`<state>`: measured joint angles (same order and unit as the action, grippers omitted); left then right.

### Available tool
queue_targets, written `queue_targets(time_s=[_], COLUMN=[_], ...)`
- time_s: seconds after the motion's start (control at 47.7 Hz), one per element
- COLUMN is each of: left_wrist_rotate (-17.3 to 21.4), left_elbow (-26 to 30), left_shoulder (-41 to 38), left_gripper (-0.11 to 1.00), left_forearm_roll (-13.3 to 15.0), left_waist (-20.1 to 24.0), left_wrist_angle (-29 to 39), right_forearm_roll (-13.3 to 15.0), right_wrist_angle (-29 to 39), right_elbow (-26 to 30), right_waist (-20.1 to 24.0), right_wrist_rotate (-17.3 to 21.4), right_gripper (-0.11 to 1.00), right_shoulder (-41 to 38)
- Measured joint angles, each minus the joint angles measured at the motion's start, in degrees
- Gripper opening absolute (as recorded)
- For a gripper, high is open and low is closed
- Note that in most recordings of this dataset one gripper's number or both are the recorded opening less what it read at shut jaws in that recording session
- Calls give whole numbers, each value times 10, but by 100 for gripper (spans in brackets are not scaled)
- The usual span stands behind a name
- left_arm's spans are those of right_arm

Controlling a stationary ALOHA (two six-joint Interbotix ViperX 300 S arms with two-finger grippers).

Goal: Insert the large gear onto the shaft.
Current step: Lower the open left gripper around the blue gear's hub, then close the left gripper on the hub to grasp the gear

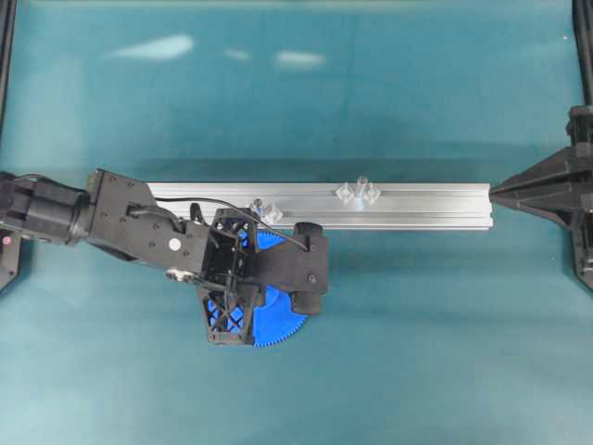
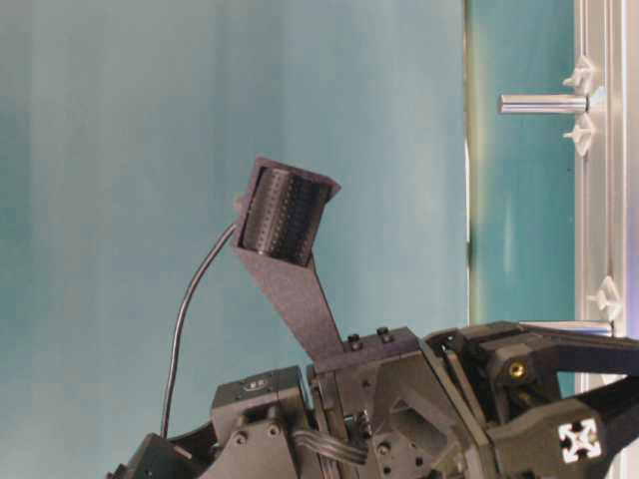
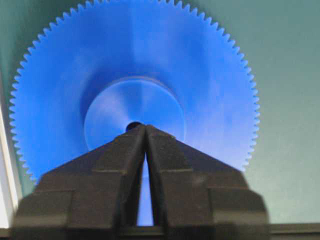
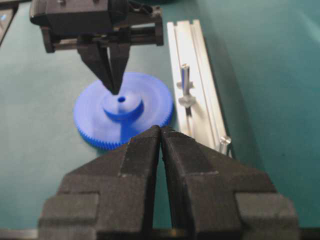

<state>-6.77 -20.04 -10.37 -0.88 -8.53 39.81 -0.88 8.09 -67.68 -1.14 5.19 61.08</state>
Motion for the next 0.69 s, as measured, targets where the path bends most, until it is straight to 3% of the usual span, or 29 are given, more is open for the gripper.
queue_targets(time_s=[0.189,0.272,0.335,0.691], left_wrist_rotate=[-3,-3,-1,-1], left_elbow=[0,1,2,5], left_shoulder=[-1,-6,-10,-14], left_gripper=[73,91,95,95], left_forearm_roll=[0,0,0,0], left_waist=[0,0,1,18], left_wrist_angle=[0,0,0,5], right_forearm_roll=[-1,0,-1,0], right_wrist_angle=[3,2,3,2], right_elbow=[0,-1,-1,-2], right_waist=[0,0,0,0], right_wrist_rotate=[0,0,1,1], right_gripper=[16,16,16,16], right_shoulder=[0,0,0,3])
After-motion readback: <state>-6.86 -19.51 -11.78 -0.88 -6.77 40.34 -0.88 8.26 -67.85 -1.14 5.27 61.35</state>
